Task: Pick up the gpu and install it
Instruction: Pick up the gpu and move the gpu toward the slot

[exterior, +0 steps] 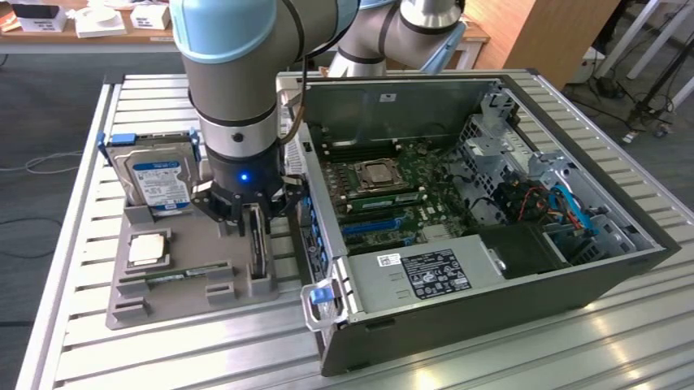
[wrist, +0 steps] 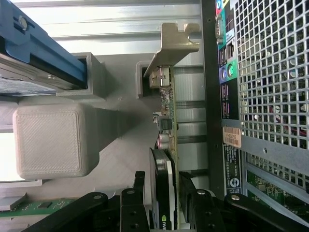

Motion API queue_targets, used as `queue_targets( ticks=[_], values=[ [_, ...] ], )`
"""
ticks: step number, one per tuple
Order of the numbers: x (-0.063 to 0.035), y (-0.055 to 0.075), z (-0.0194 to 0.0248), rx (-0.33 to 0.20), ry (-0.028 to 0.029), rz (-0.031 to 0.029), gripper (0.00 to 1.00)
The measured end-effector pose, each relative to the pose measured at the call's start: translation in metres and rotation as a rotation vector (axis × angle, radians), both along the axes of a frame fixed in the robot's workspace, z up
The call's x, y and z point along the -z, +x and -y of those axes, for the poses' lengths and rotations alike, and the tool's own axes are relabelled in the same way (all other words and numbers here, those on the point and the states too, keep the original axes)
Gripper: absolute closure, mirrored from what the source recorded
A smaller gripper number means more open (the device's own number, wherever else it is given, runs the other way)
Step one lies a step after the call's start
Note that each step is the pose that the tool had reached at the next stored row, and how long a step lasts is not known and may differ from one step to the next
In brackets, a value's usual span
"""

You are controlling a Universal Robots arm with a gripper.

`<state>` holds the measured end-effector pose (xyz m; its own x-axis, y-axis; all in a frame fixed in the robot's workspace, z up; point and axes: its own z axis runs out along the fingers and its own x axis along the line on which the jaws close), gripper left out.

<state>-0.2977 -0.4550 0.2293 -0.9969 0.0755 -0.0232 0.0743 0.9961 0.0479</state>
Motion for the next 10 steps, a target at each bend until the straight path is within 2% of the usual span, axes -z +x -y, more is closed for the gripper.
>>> queue_targets(
  ticks=[10],
  values=[
    [0.0002,0.0,-0.0002,0.0,0.0,-0.0001,0.58]
  ],
)
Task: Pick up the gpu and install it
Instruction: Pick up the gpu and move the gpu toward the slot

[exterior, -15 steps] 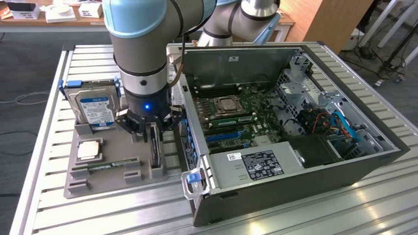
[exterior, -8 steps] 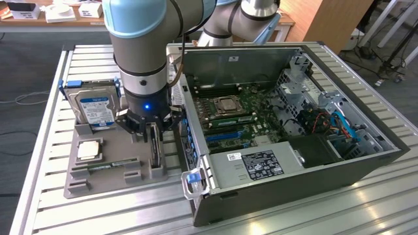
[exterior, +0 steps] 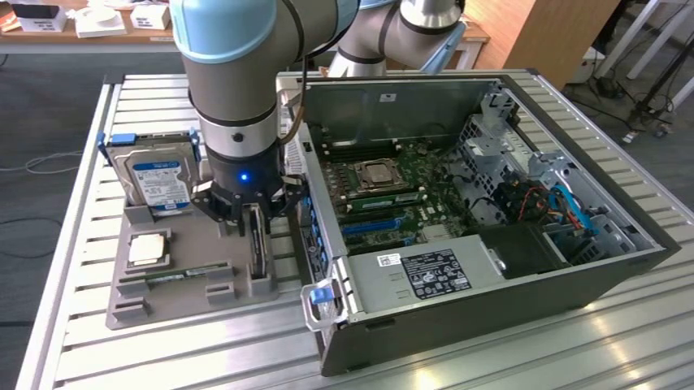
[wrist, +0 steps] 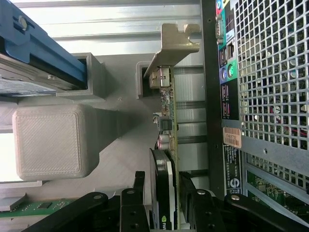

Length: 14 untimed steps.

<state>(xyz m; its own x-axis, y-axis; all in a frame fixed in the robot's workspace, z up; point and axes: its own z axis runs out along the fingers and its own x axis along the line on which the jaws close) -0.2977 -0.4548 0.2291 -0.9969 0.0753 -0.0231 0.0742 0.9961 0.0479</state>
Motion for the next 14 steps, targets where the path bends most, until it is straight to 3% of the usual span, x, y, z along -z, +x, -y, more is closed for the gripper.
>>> queue_targets(
  ticks=[5,6,14],
  values=[
    [0.0,0.0,0.0,0.0,0.0,0.0,0.6],
    [0.0,0.0,0.0,0.0,0.0,0.0,0.67],
    [0.0001,0.0011,0.0,0.0,0.0001,0.0001,0.67]
  ],
)
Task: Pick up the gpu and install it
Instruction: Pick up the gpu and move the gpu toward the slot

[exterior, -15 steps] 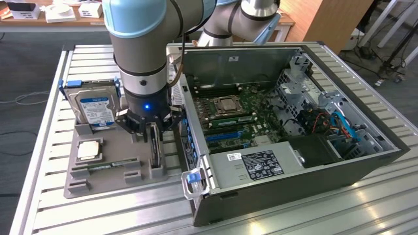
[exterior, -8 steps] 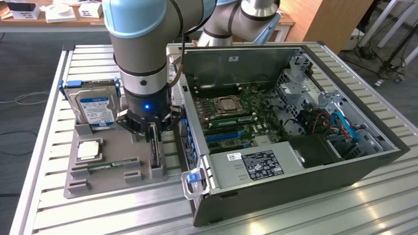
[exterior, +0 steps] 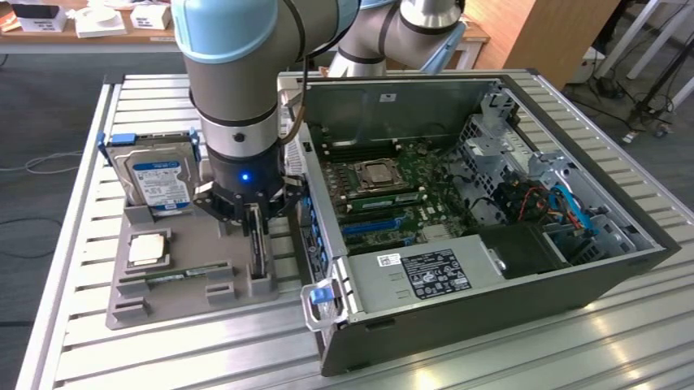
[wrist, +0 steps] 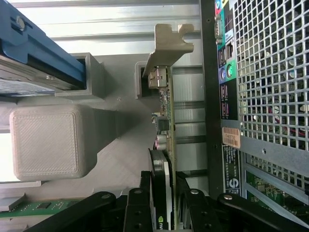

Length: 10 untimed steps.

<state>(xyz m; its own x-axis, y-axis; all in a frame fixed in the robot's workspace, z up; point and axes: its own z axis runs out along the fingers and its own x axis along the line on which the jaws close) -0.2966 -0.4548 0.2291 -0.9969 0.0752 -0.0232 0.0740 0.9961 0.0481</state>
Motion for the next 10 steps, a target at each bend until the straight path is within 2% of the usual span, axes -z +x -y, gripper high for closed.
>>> queue_targets(
  ticks=[7,10],
  values=[
    [0.0,0.0003,0.0,0.0,-0.0001,-0.0002,0.67],
    [0.0,0.001,0.0,0.0,-0.0002,-0.0027,0.67]
  ],
)
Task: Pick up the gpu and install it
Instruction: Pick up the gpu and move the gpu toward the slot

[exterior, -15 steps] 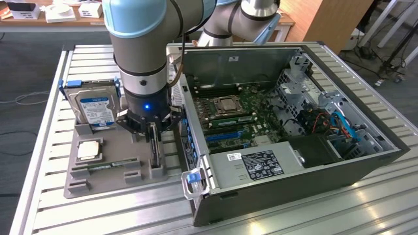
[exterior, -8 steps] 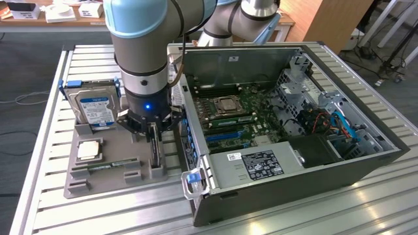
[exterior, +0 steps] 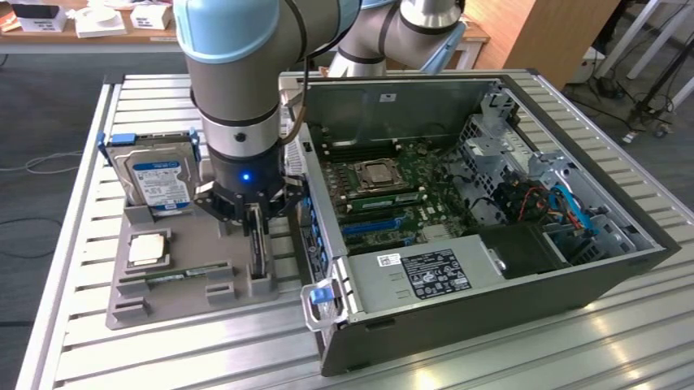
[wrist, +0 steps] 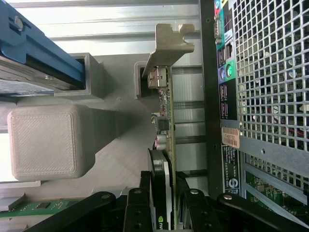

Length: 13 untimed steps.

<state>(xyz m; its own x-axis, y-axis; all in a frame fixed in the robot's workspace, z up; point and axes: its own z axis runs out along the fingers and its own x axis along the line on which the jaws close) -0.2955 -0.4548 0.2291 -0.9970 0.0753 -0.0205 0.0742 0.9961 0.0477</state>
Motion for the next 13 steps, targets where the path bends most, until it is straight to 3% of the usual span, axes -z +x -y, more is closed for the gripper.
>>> queue_targets(
  ticks=[13],
  values=[
    [0.0,0.0014,0.0,0.0,0.0001,-0.0055,0.67]
  ],
)
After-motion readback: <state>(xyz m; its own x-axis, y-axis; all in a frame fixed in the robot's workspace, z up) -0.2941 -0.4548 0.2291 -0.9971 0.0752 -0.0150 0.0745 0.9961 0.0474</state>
